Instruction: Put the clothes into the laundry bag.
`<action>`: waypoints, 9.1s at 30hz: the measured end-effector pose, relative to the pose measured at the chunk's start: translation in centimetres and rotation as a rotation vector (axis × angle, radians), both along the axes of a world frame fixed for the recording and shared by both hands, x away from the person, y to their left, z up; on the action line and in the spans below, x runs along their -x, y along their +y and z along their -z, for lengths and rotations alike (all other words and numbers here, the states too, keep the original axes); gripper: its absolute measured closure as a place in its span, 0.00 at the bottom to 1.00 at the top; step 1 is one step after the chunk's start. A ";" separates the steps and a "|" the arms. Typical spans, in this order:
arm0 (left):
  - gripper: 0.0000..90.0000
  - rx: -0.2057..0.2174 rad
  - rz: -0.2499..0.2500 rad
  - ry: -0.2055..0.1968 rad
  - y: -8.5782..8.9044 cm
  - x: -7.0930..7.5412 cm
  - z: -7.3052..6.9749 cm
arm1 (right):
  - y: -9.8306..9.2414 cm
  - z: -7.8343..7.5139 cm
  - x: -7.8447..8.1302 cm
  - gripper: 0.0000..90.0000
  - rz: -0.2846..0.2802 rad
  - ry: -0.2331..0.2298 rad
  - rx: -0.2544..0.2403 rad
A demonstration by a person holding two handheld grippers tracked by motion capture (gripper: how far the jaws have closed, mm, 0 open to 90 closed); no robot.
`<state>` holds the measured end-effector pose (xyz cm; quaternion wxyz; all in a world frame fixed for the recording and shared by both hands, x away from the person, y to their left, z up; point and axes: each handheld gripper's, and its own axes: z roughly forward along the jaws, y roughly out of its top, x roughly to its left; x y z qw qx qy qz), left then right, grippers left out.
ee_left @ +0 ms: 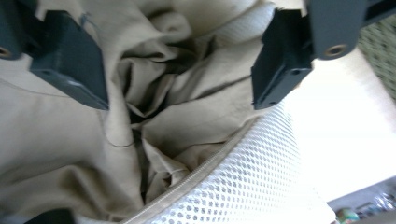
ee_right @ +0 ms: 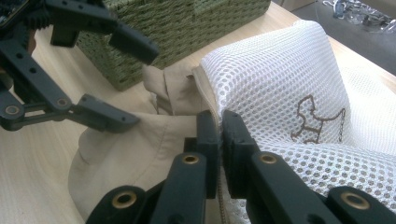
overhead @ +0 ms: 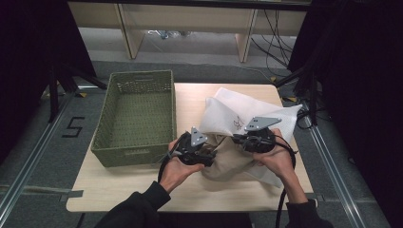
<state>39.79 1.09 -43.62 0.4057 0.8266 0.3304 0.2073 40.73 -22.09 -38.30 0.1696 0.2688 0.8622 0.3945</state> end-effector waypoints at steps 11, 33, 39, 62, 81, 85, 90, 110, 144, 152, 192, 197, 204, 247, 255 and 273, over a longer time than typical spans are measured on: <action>0.62 0.040 0.086 0.156 -1.1 -3.1 3.0 | 0.1 0.4 -0.1 0.97 -0.007 0.017 0.010; 0.33 0.096 0.071 0.161 -1.0 -1.9 0.3 | 0.0 0.6 0.0 0.97 -0.010 0.027 0.011; 0.18 0.045 0.157 0.192 0.1 0.6 0.2 | 0.0 0.5 -0.1 0.97 -0.013 0.025 0.013; 0.82 0.021 0.082 0.067 -3.5 -0.3 1.7 | 0.3 -0.3 0.3 0.97 -0.020 -0.008 0.005; 0.81 0.107 -0.021 0.051 -3.7 -2.6 1.8 | 0.4 -0.4 0.4 0.97 -0.042 0.009 -0.031; 0.82 0.138 -0.056 0.027 -3.2 -2.8 1.2 | 0.3 -0.7 0.5 0.97 -0.039 0.007 -0.033; 0.82 0.170 -0.075 0.002 -3.4 -2.3 0.6 | 0.2 -1.1 0.7 0.97 -0.047 -0.014 -0.049; 0.37 0.042 0.066 0.109 -1.9 -1.3 3.1 | -0.8 1.1 1.1 0.97 0.000 0.059 -0.021; 0.60 0.079 0.006 0.055 1.8 -1.3 0.2 | 0.0 5.2 1.4 0.97 -0.040 0.166 0.170; 0.58 0.007 -0.038 0.064 0.9 -2.8 1.5 | -0.5 5.4 2.2 0.97 -0.077 0.154 0.175; 0.40 -0.143 -0.065 0.163 -0.6 -3.1 6.7 | -4.9 5.0 5.4 0.97 -0.102 0.154 0.107; 0.41 -0.147 -0.054 0.157 -1.0 -3.1 6.9 | -5.0 5.1 5.4 0.97 -0.101 0.158 0.108; 0.82 -0.105 0.003 0.184 -1.0 -2.6 6.7 | -4.8 4.9 5.5 0.97 -0.090 0.168 0.115; 0.94 -0.185 0.200 0.171 2.8 1.9 6.2 | 0.9 8.3 -1.7 0.97 0.107 0.054 0.119; 0.95 -0.204 0.261 0.205 3.6 2.8 6.0 | 1.8 8.6 -3.4 0.98 0.111 0.052 0.125; 0.81 -0.123 0.221 0.233 4.8 3.7 4.6 | 2.0 7.7 -5.2 0.98 0.106 0.046 0.117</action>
